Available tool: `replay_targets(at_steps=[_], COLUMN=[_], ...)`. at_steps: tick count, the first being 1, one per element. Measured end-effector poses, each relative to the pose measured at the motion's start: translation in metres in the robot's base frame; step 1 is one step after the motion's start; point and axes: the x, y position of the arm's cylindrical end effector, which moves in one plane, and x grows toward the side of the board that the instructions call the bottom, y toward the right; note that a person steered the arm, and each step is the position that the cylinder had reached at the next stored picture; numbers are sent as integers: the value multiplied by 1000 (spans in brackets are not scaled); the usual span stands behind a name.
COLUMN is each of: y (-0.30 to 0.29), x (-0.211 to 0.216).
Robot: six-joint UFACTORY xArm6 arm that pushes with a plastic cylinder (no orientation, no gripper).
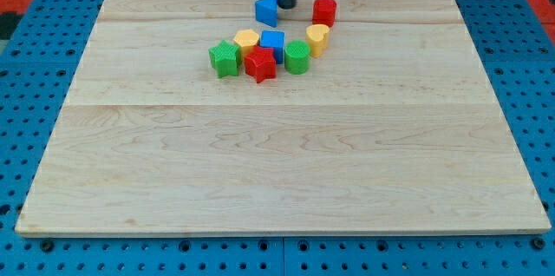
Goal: Move the blue triangle towards the top left of the board
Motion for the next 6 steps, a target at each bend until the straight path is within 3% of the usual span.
replay_targets(at_steps=[1,2,3,5,6], y=[37,5,-57,35,4], x=[27,48,37,15,7])
